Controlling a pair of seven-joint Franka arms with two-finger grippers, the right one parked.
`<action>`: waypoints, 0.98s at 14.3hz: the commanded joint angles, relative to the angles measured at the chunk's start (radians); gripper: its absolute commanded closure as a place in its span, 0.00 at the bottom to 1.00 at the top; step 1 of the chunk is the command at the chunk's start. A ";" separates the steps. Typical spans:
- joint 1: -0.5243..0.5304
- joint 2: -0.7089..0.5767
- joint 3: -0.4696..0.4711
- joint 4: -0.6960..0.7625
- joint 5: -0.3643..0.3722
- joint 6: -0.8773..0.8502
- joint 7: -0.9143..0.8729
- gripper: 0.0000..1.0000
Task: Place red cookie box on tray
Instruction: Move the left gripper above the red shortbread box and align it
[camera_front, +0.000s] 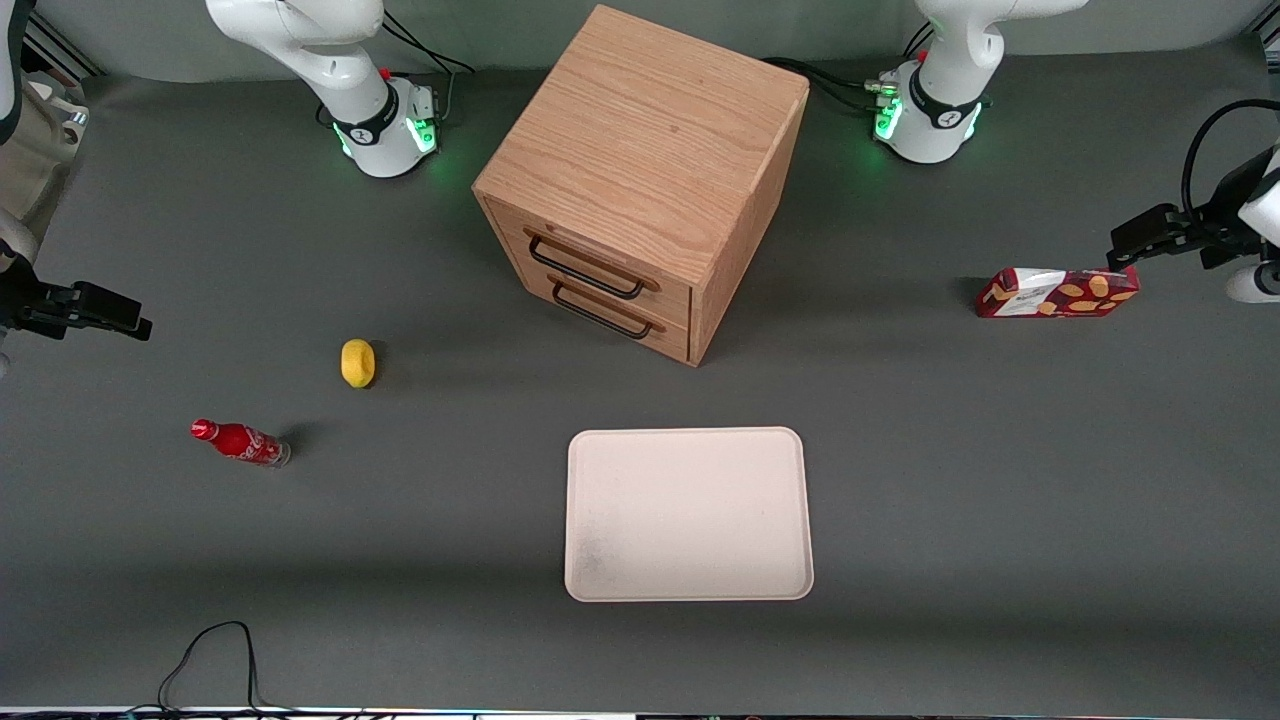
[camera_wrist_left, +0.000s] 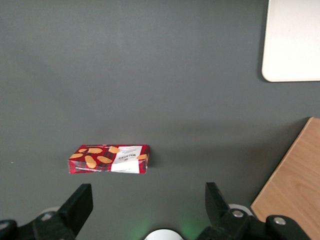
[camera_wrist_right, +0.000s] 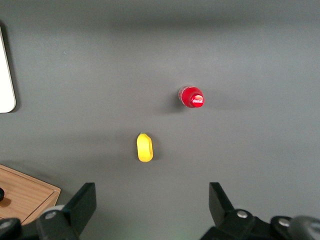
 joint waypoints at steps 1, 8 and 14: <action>0.050 -0.114 0.008 -0.149 0.029 0.053 0.073 0.00; 0.276 -0.419 0.015 -0.539 0.031 0.170 0.289 0.00; 0.374 -0.482 0.012 -0.620 0.030 0.142 0.258 0.00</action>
